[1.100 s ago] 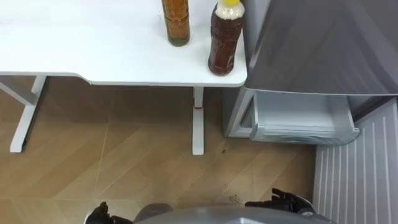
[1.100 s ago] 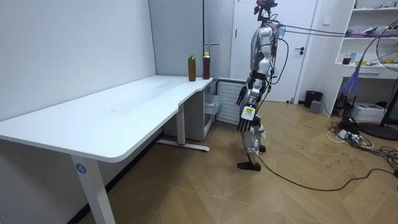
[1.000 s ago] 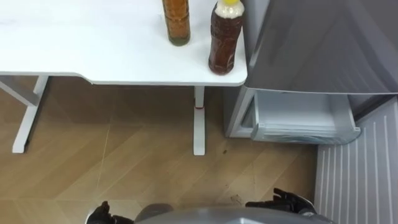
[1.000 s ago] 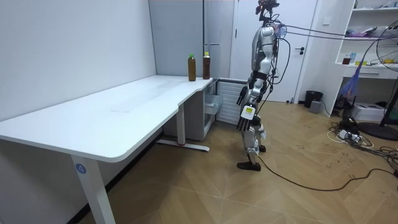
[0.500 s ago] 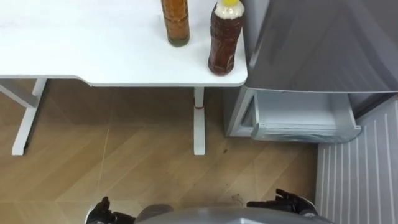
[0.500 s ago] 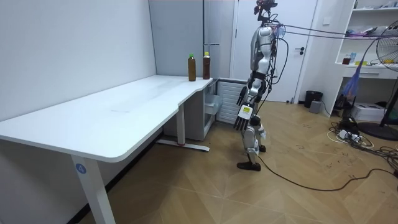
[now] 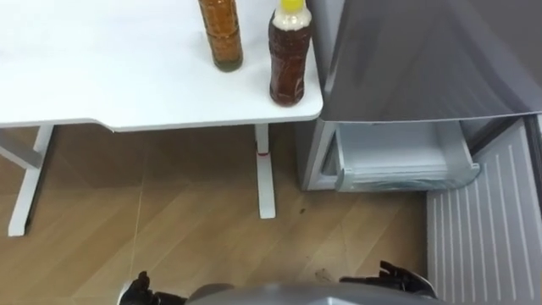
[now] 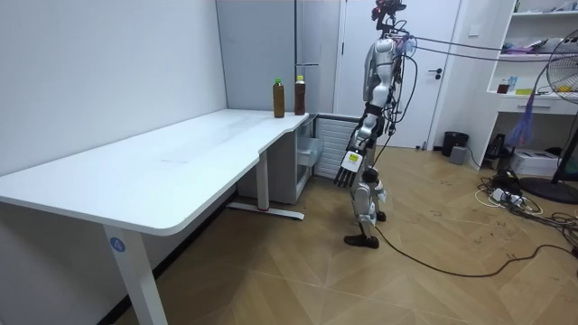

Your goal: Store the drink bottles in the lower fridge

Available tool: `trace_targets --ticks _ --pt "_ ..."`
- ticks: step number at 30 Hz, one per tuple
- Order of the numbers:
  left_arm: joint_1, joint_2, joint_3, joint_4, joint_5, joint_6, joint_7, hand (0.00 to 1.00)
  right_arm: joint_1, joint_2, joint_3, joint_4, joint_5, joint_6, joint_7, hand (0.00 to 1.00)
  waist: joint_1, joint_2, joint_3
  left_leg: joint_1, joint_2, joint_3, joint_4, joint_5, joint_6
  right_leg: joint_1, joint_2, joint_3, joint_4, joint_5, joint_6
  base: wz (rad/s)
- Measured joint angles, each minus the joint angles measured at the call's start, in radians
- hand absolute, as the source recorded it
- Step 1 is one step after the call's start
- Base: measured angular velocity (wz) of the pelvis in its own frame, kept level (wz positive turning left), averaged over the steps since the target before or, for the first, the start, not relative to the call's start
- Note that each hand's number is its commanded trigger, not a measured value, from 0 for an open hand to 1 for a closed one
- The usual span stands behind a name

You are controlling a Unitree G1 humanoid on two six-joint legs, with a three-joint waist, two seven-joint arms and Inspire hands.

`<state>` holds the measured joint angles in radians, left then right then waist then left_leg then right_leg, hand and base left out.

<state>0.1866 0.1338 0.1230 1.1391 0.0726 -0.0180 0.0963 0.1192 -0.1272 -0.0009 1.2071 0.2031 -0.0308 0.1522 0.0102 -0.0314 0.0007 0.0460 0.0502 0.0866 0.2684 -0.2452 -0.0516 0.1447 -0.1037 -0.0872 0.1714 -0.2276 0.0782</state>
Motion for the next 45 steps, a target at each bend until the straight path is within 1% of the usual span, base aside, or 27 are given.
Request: trace_targets --ticks 1,3,4,5,6,7,8,10,11,12,13,14,15,16,19,23,24,26,28,30,31,33,36,39,40,43,45 --pt "0.001 0.0 0.002 0.0 -0.002 -0.003 0.002 0.0 0.001 0.0 -0.001 0.001 0.0 -0.001 -0.001 0.0 -0.001 0.0 -0.0001 0.0 0.0 0.0 0.0 0.0 0.0 0.0 0.0 -0.002 0.0 0.0 0.0 -0.04" --pt "-0.003 -0.003 0.01 0.0 -0.005 -0.007 0.015 0.0 -0.007 0.0 -0.001 0.021 0.0 -0.001 -0.002 0.0 -0.005 -0.013 -0.0008 0.001 -0.001 -0.005 -0.004 0.0 0.0 -0.001 0.0 -0.008 -0.002 0.0 0.0 0.0" --pt "-0.003 -0.004 0.01 -0.001 -0.005 -0.008 0.024 0.0 -0.011 0.0 -0.001 0.027 0.0 -0.001 -0.001 0.0 -0.006 -0.003 -0.0009 0.001 -0.001 -0.005 -0.004 0.0 0.0 -0.001 0.0 -0.008 -0.002 0.0 0.0 0.0" --pt "-0.004 -0.006 0.009 -0.001 -0.005 -0.011 0.04 0.0 -0.017 0.0 -0.001 0.038 0.002 -0.001 0.001 0.0 -0.005 -0.001 -0.0032 0.0 -0.001 -0.006 -0.004 0.0 0.0 -0.001 0.0 -0.01 -0.002 0.0 0.0 0.0" --pt "-0.004 -0.007 0.01 -0.002 -0.006 -0.012 0.05 0.0 -0.02 0.0 -0.001 0.042 0.002 0.0 0.001 0.0 -0.006 -0.013 -0.0038 0.0 -0.001 -0.007 -0.004 0.0 0.0 -0.001 0.0 -0.013 -0.002 0.0 0.0 0.0" --pt "-0.007 -0.008 0.01 -0.003 -0.008 -0.015 0.069 0.0 -0.021 0.0 -0.001 0.043 0.003 0.0 0.002 0.0 -0.006 -0.011 -0.0028 0.0 -0.001 -0.007 -0.004 0.0 0.0 -0.001 0.0 -0.018 -0.002 0.0 0.0 0.0" --pt "-0.011 -0.008 0.009 -0.004 -0.033 -0.018 0.091 0.0 -0.02 0.0 0.002 0.042 0.005 0.0 0.002 0.0 -0.006 -0.011 -0.0003 -0.001 -0.001 -0.007 -0.004 0.0 0.0 -0.001 0.0 -0.023 -0.002 0.0 0.0 0.0" --pt "-0.022 -0.008 0.009 -0.004 -0.073 -0.02 0.122 0.0 -0.02 0.0 0.006 0.04 0.007 0.0 0.001 0.0 -0.006 -0.009 -0.0014 -0.002 -0.001 -0.007 -0.004 0.0 0.0 0.0 0.0 -0.024 -0.002 0.0 0.0 0.0" --pt "-0.023 -0.008 0.009 -0.004 -0.107 -0.03 0.142 0.0 -0.02 0.0 0.011 0.041 0.019 0.0 0.001 0.0 -0.006 -0.009 -0.0028 -0.001 -0.001 -0.007 -0.005 0.0 0.0 0.001 0.0 -0.025 -0.003 0.0 0.0 0.0" --pt "-0.019 -0.007 0.009 -0.004 -0.128 -0.033 0.15 0.0 -0.02 0.0 0.011 0.042 0.025 0.0 0.001 0.0 -0.006 -0.015 0.0004 0.001 -0.001 -0.007 -0.005 0.0 0.0 0.002 0.0 -0.027 -0.003 0.0 0.0 0.0" --pt "-0.02 -0.007 0.014 -0.004 -0.164 -0.037 0.169 0.0 -0.019 0.0 0.011 0.044 0.033 0.0 0.002 0.0 -0.006 -0.015 0.0 0.005 -0.001 -0.007 -0.006 0.0 0.0 0.007 -0.001 -0.029 -0.004 0.001 0.001 0.0" --pt "-0.025 -0.007 0.023 -0.006 -0.198 -0.039 0.188 0.0 -0.015 0.0 0.011 0.045 0.036 0.0 0.003 0.0 -0.006 -0.009 -0.0014 0.014 -0.001 -0.007 -0.008 0.0 0.0 0.015 -0.001 -0.031 -0.005 0.001 0.001 0.0" --pt "-0.023 -0.008 0.033 -0.009 -0.231 -0.042 0.209 0.0 -0.012 0.0 0.011 0.04 0.037 0.0 0.002 0.0 -0.005 -0.013 0.0005 0.018 -0.001 -0.008 -0.009 0.0 0.0 0.019 -0.001 -0.034 -0.004 0.001 0.001 0.0" --pt "-0.023 -0.008 0.04 -0.013 -0.247 -0.046 0.22 0.0 -0.011 0.0 0.011 0.036 0.037 0.0 0.002 0.0 -0.004 -0.005 -0.0031 0.018 -0.001 -0.009 -0.009 0.0 0.0 0.02 -0.001 -0.037 -0.004 0.001 0.001 0.0" --pt "-0.011 -0.009 0.064 -0.055 -0.345 -0.078 0.293 0.0 -0.005 0.0 0.011 0.033 0.035 -0.002 -0.005 0.0 -0.001 -0.007 -0.0023 0.018 -0.001 -0.012 -0.01 0.0 0.0 0.02 -0.001 -0.046 -0.004 0.001 0.001 0.01" --pt "0.001 -0.006 0.094 -0.101 -0.471 -0.133 0.388 0.0 -0.004 0.0 0.007 0.033 0.036 -0.005 -0.02 0.0 0.002 -0.001 -0.0031 0.021 0.0 -0.015 -0.012 0.0 0.0 0.019 -0.001 -0.057 -0.002 0.001 0.0 0.0" --pt "0.002 -0.006 0.097 -0.107 -0.496 -0.139 0.402 0.0 -0.004 0.0 0.006 0.032 0.036 -0.005 -0.021 0.0 0.0 -0.001 -0.0029 0.021 0.0 -0.016 -0.012 0.0 0.0 0.02 -0.001 -0.059 -0.002 0.001 0.0 0.05" --pt "0.003 -0.005 0.101 -0.137 -0.603 -0.162 0.452 0.0 -0.005 0.0 0.006 0.032 0.039 -0.012 -0.03 0.0 -0.003 0.003 -0.0025 0.022 0.0 -0.024 -0.013 0.0 0.0 0.025 -0.001 -0.075 -0.003 0.002 0.0 0.1" --pt "0.01 -0.005 0.11 -0.182 -0.684 -0.176 0.487 0.0 0.0 0.0 0.006 0.03 0.047 -0.012 -0.031 0.0 0.0 0.002 -0.0024 0.03 -0.001 -0.031 -0.017 0.0 -0.001 0.031 -0.001 -0.085 -0.003 0.002 0.0 0.04" --pt "0.015 -0.003 0.126 -0.254 -0.8 -0.201 0.527 0.0 0.007 -0.002 0.006 0.019 0.043 -0.012 -0.032 0.0 0.019 0.002 -0.0023 0.041 -0.001 -0.024 -0.03 0.002 -0.002 0.03 -0.001 -0.082 -0.003 0.002 0.0 -0.12" --pt "0.015 -0.003 0.13 -0.272 -0.824 -0.211 0.538 0.0 0.012 -0.002 0.006 0.012 0.043 -0.012 -0.032 0.0 0.022 0.002 -0.0023 0.042 -0.001 -0.022 -0.031 0.002 -0.002 0.03 -0.001 -0.082 -0.003 0.002 0.0 -0.11" --pt "0.023 0.001 0.132 -0.334 -0.89 -0.256 0.585 0.0 0.027 -0.002 -0.001 -0.011 0.033 -0.014 -0.037 0.0 0.025 0.002 -0.0023 0.045 -0.001 -0.02 -0.032 0.002 -0.002 0.03 -0.001 -0.081 -0.003 0.002 0.0 -0.08" --pt "0.024 0.003 0.132 -0.377 -0.895 -0.288 0.632 0.0 0.029 -0.002 -0.002 -0.013 0.03 -0.016 -0.042 0.0 0.025 0.002 -0.0026 0.047 -0.001 -0.02 -0.033 0.002 -0.002 0.031 -0.001 -0.081 -0.003 0.002 0.0 -0.02" --pt "0.022 0.004 0.133 -0.45 -0.891 -0.338 0.692 0.0 0.04 -0.002 -0.002 -0.05 -0.022 -0.028 -0.043 0.0 0.024 0.004 -0.0029 0.047 -0.001 -0.021 -0.033 0.002 -0.002 0.03 -0.001 -0.086 -0.003 0.002 0.0 0.0" --pt "0.022 0.005 0.135 -0.468 -0.886 -0.341 0.705 0.0 0.041 -0.002 -0.002 -0.053 -0.03 -0.031 -0.043 0.0 0.024 0.004 -0.0029 0.047 -0.001 -0.021 -0.033 0.002 -0.002 0.03 -0.001 -0.087 -0.003 0.002 0.0 0.0" --pt "0.035 0.013 0.141 -0.58 -0.792 -0.347 0.76 0.0 0.049 -0.002 -0.005 -0.07 -0.058 -0.035 -0.044 0.0 0.03 0.005 -0.0031 0.047 -0.001 -0.023 -0.034 0.001 -0.002 0.03 -0.001 -0.088 -0.003 0.002 0.0 0.0" --pt "0.042 0.017 0.143 -0.697 -0.703 -0.356 0.794 0.0 0.058 -0.003 -0.002 -0.083 -0.062 -0.035 -0.043 0.0 0.031 0.005 -0.0035 0.047 -0.002 -0.034 -0.034 0.001 -0.002 0.031 -0.001 -0.095 -0.002 0.002 0.0 0.05"
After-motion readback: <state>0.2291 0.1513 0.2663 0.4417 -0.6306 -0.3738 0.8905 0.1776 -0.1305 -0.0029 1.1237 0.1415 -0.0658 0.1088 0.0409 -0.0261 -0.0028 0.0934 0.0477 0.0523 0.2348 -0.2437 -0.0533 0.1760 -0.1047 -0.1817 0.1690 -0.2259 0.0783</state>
